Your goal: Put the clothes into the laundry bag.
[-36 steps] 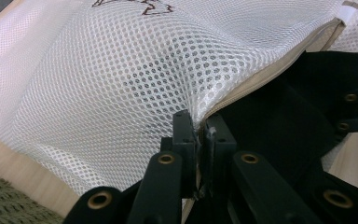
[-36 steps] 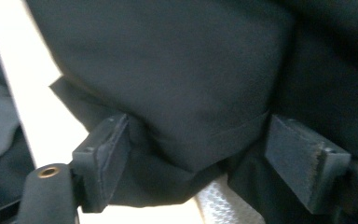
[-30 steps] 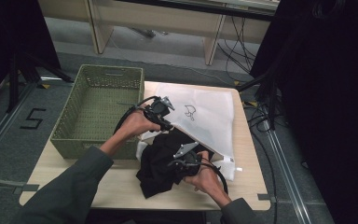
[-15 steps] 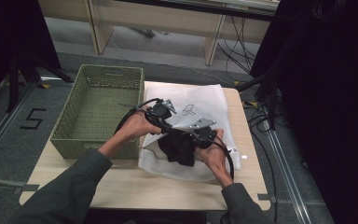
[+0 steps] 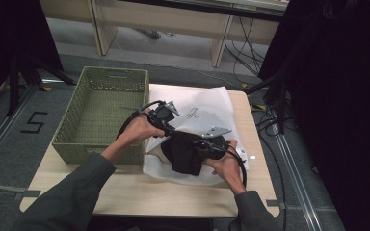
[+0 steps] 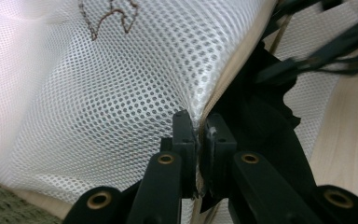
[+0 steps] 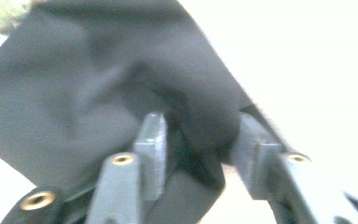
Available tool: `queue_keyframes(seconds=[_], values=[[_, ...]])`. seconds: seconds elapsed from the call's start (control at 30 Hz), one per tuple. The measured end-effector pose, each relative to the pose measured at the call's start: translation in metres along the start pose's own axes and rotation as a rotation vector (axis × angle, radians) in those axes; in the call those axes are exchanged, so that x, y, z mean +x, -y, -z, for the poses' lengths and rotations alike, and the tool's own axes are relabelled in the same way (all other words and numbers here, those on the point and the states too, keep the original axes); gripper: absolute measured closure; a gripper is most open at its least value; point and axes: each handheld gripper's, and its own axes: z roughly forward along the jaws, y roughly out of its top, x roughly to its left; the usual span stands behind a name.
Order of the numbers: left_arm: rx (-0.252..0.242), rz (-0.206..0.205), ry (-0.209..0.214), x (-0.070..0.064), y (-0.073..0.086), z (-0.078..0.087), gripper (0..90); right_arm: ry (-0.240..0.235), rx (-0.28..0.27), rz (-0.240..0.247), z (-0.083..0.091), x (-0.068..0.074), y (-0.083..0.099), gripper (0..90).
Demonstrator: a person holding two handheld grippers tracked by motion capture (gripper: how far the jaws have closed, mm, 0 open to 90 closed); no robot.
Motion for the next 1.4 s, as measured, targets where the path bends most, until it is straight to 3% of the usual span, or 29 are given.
queue_keyframes(seconds=[0.07, 0.13, 0.17, 0.23, 0.27, 0.33, 0.43, 0.47, 0.5, 0.53, 0.6, 0.63, 0.67, 0.7, 0.73, 0.77, 0.83, 0.93, 1.07, 1.23, 1.33, 1.4], values=[[-0.002, -0.001, -0.001, 0.000, 0.000, 0.001, 84.4, -0.008, -0.050, -0.013, 0.014, 0.001, 0.003, 50.1], [-0.003, 0.000, 0.000, 0.001, 0.000, 0.001, 84.3, -0.068, -0.087, -0.022, 0.022, 0.009, 0.010, 47.0], [-0.008, 0.008, 0.000, 0.000, 0.000, 0.000, 84.3, -0.107, -0.073, -0.035, 0.023, 0.016, 0.013, 45.2], [-0.004, 0.002, 0.002, 0.001, 0.000, 0.000, 84.3, -0.157, -0.044, 0.012, 0.017, 0.029, 0.020, 43.9], [-0.008, 0.005, 0.001, 0.000, 0.000, -0.001, 84.3, -0.175, -0.033, -0.007, 0.010, 0.039, 0.022, 42.6], [0.000, -0.001, 0.002, -0.001, -0.001, -0.002, 84.3, -0.187, 0.010, 0.017, -0.004, 0.047, 0.023, 40.1], [-0.003, 0.004, 0.002, -0.002, -0.001, -0.003, 84.3, -0.151, 0.089, 0.045, -0.028, 0.045, 0.025, 36.4], [-0.004, 0.003, 0.002, -0.002, -0.001, -0.003, 84.3, -0.179, 0.136, 0.006, -0.034, 0.044, 0.025, 37.0], [-0.005, 0.002, 0.005, -0.002, -0.001, -0.003, 84.4, -0.161, 0.158, 0.025, -0.040, 0.042, 0.027, 40.2], [-0.004, 0.002, 0.007, -0.003, -0.001, -0.003, 84.4, -0.145, 0.162, 0.061, -0.047, 0.040, 0.028, 47.4], [-0.003, -0.006, 0.008, -0.002, -0.001, -0.003, 84.4, -0.141, 0.161, 0.086, -0.049, 0.034, 0.023, 74.0], [-0.002, -0.003, 0.007, -0.003, -0.001, -0.003, 84.4, -0.125, 0.153, 0.107, -0.051, 0.032, 0.020, 80.9], [0.000, 0.000, 0.004, -0.003, -0.001, -0.003, 84.5, -0.111, 0.113, 0.132, -0.055, 0.029, 0.019, 84.0], [0.001, -0.004, 0.005, -0.004, -0.001, -0.002, 84.6, -0.099, 0.088, 0.125, -0.055, 0.025, 0.017, 84.8], [-0.004, -0.003, 0.008, -0.003, -0.001, -0.002, 84.6, -0.065, 0.071, 0.102, -0.053, 0.023, 0.013, 85.1], [-0.008, 0.007, 0.012, -0.004, -0.001, -0.003, 84.6, -0.020, 0.039, 0.130, -0.051, 0.016, 0.008, 85.2], [-0.001, -0.003, 0.014, -0.004, -0.002, -0.003, 84.7, 0.038, 0.002, 0.110, -0.049, 0.005, 0.001, 85.3], [0.002, -0.002, 0.016, -0.007, -0.002, -0.004, 84.7, 0.072, -0.015, 0.058, -0.058, -0.007, -0.003, 85.2], [0.007, -0.005, 0.012, -0.007, -0.001, -0.006, 84.5, 0.070, 0.016, 0.001, -0.073, -0.015, 0.004, 85.0], [0.013, -0.004, 0.007, -0.007, 0.000, -0.010, 84.1, 0.041, 0.012, -0.037, -0.069, -0.014, 0.004, 79.2], [0.022, -0.006, 0.002, -0.007, 0.000, -0.012, 83.7, -0.001, 0.026, -0.068, -0.060, -0.010, 0.005, 62.0], [0.021, -0.002, 0.006, -0.007, 0.001, -0.013, 83.5, -0.015, -0.014, -0.085, -0.050, -0.005, 0.009, 56.3]])
